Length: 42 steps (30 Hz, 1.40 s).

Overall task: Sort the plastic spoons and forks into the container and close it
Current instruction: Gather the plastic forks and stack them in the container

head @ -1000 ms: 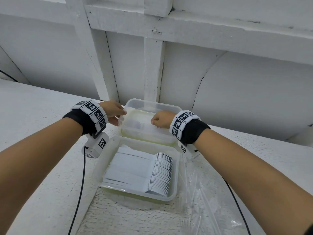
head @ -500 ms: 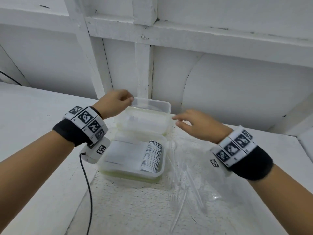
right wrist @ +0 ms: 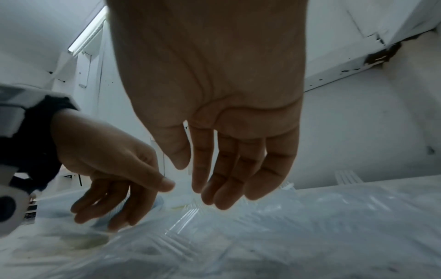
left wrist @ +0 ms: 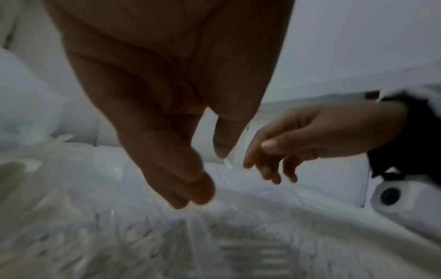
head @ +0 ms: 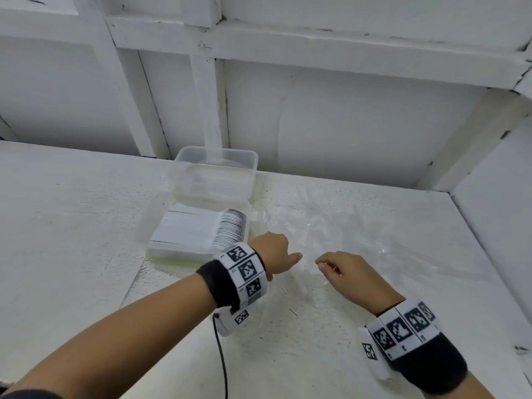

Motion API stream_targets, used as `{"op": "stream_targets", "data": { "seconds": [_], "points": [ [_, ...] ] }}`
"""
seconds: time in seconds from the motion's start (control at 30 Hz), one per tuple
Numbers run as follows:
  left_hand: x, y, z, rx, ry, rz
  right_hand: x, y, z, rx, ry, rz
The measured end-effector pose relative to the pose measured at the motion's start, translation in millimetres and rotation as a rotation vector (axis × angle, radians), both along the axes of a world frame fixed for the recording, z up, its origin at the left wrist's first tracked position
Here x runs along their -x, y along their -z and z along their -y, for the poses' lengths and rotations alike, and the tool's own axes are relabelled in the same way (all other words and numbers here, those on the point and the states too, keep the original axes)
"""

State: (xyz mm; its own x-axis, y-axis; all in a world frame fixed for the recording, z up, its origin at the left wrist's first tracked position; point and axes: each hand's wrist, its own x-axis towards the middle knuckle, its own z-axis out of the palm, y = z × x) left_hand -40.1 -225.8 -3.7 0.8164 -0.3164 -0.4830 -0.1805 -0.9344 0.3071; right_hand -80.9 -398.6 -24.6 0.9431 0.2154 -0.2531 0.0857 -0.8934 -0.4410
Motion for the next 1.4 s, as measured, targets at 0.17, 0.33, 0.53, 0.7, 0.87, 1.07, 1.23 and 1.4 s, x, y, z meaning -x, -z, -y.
{"op": "stream_targets", "data": {
  "seconds": [0.17, 0.33, 0.53, 0.7, 0.87, 1.07, 1.23, 1.4],
  "points": [
    [2, 9, 12, -0.071, 0.020, 0.017, 14, 5, 12, -0.009, 0.060, 0.013],
    [3, 9, 2, 0.015, -0.076, -0.041, 18, 5, 19, 0.062, 0.054, 0.011],
    [19, 2, -30, 0.398, -0.358, -0.265, 12, 17, 13, 0.420, -0.134, 0.089],
    [43, 0, -59, 0.489, -0.412, -0.369, 13, 26, 7, 0.609, -0.210, 0.195],
    [59, 3, -77, 0.452, -0.432, -0.329, 21, 17, 11, 0.509, -0.207, 0.190],
    [62, 9, -61, 0.323, -0.323, -0.072, 34, -9, 17, -0.041, 0.035, 0.241],
    [48, 24, -26, 0.134, -0.144, 0.099, 35, -13, 14, -0.594, 0.345, 0.259],
    [38, 32, -8, -0.095, -0.019, 0.079, 40, -13, 11, -0.914, 0.477, 0.127]
  ]
}}
